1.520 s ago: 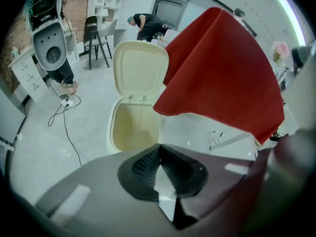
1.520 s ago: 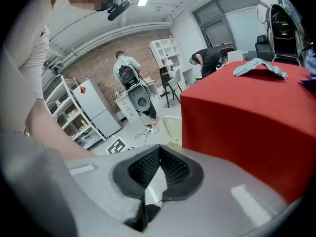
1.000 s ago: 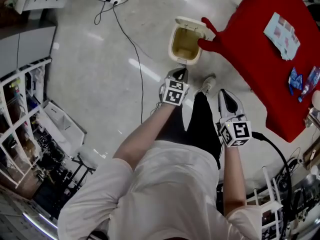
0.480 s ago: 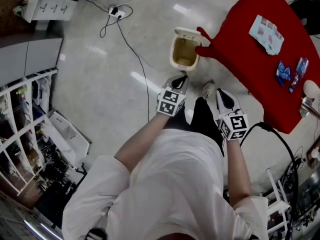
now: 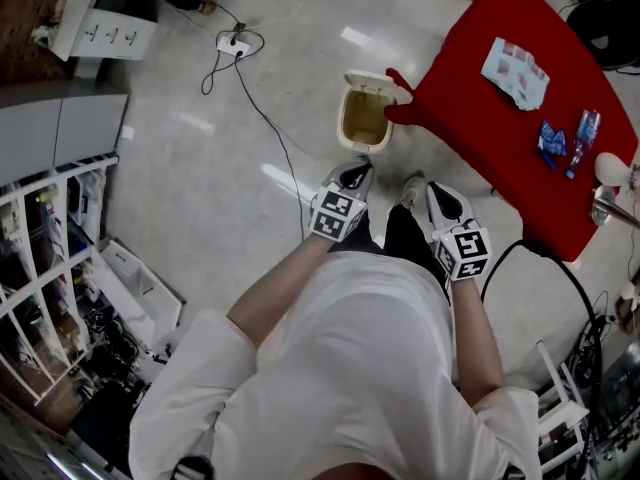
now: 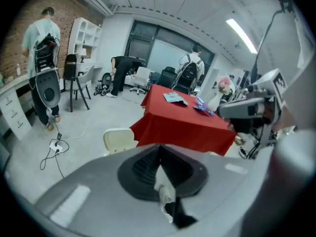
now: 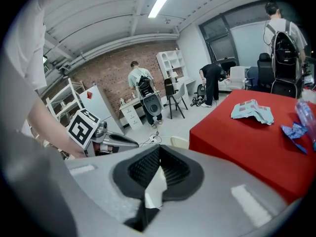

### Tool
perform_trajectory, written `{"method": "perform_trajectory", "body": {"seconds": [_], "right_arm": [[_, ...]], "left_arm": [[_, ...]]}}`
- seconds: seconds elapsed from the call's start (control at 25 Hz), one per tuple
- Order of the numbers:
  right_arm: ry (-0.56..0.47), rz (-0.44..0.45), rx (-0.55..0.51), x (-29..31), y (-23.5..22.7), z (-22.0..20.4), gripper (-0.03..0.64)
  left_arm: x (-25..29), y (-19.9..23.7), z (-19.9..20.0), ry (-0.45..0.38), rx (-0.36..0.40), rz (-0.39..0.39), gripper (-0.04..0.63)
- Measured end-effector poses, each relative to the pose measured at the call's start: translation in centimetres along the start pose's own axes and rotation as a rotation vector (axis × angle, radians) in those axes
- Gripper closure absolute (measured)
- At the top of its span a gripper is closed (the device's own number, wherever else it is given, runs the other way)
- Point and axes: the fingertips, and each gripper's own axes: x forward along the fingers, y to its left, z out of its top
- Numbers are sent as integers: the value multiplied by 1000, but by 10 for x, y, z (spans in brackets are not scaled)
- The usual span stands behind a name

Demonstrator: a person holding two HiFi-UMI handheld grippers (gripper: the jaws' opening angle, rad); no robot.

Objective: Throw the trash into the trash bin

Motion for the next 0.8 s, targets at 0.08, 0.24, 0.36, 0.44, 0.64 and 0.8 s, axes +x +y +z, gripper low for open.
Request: {"method": "perform_trajectory", "body": {"seconds": [0.08, 0.24, 0.36, 0.44, 0.64, 0.8], "right_arm": [[-3, -7, -2, -2, 1, 2, 615], [-11, -22, -4, -5, 4, 7, 615], [-17, -35, -7, -8, 9, 13, 615], [-21, -48, -9, -10, 13, 18, 615], [-53, -98, 10, -16, 18, 30, 615], [-91, -130, 30, -20, 17, 44, 615]], "left_arm": [[-1, -1, 2, 2, 4, -5, 591], [-4, -6, 7, 2, 29, -22, 591], [-11, -9, 10, 10, 53, -46, 591], [-18, -12, 15, 22, 69, -78, 591], [-38, -18, 41, -6, 139, -165, 591], [-48, -20, 63, -38, 185, -223, 591]]}}
